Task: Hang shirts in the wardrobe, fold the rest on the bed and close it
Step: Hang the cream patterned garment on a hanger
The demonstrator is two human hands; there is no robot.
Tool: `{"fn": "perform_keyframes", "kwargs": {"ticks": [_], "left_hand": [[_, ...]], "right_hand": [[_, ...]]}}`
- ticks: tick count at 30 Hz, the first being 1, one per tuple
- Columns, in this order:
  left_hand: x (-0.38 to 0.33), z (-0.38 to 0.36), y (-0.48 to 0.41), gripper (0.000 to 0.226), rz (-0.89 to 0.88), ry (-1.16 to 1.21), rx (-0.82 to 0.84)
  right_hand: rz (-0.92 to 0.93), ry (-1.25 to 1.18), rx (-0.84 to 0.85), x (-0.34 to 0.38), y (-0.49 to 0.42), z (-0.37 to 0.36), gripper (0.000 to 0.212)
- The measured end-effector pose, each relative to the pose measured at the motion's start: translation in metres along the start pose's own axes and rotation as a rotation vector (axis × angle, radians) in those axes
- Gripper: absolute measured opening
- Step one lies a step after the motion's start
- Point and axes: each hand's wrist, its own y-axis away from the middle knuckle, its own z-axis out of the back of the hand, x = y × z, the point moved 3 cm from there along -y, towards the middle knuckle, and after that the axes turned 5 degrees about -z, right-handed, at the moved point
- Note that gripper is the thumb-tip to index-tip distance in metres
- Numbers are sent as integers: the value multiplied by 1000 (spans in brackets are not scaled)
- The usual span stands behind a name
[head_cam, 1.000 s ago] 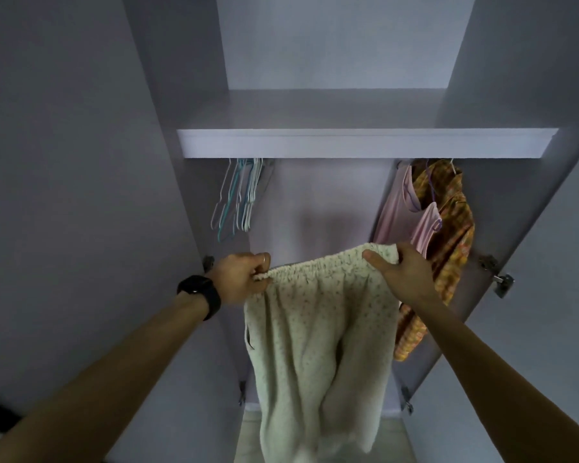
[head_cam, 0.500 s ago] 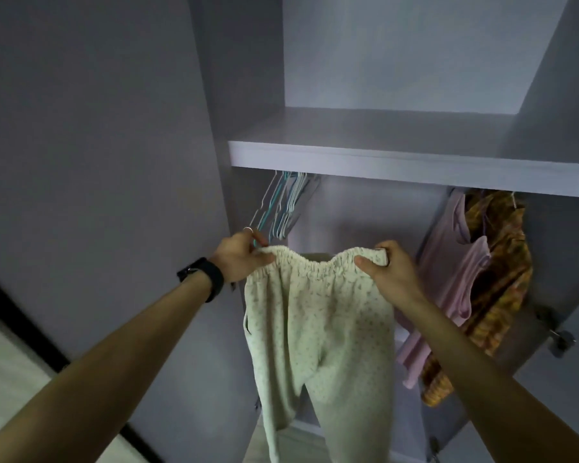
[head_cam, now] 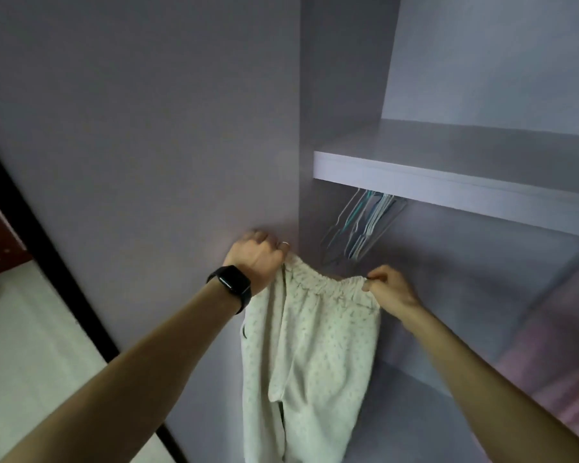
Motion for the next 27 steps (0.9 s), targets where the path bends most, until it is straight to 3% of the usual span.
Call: {"fn": "perform_keyframes", "kwargs": {"ticks": [3,5,8,10,20,23,27], "left_hand": [[2,-13,-1,36,-168,-221,-102],[4,-23,-1,36,-204,-343,-160],[6,-28,-4,43,-160,-416,-66],[8,-31,-6,46,-120,-397,-16],[9,-44,-11,44,-76,-480,-105],[8,-44,-11,45,-83,-454,-138],[8,-45,-9,45,-83,-447,-135]], "right_hand": [[-22,28,-24,1,-41,-9,21],[-36,51,-115,5,-71,-20,40],[-86,50,-222,6,-103,-38,66],[-103,57,-266,2,-117,-53,72],[21,63,-363,-20,-147,-73,29],[34,65,-438,-25,-139,-76,30],[-7,-25,-547,-15,-129,-69,50]]}}
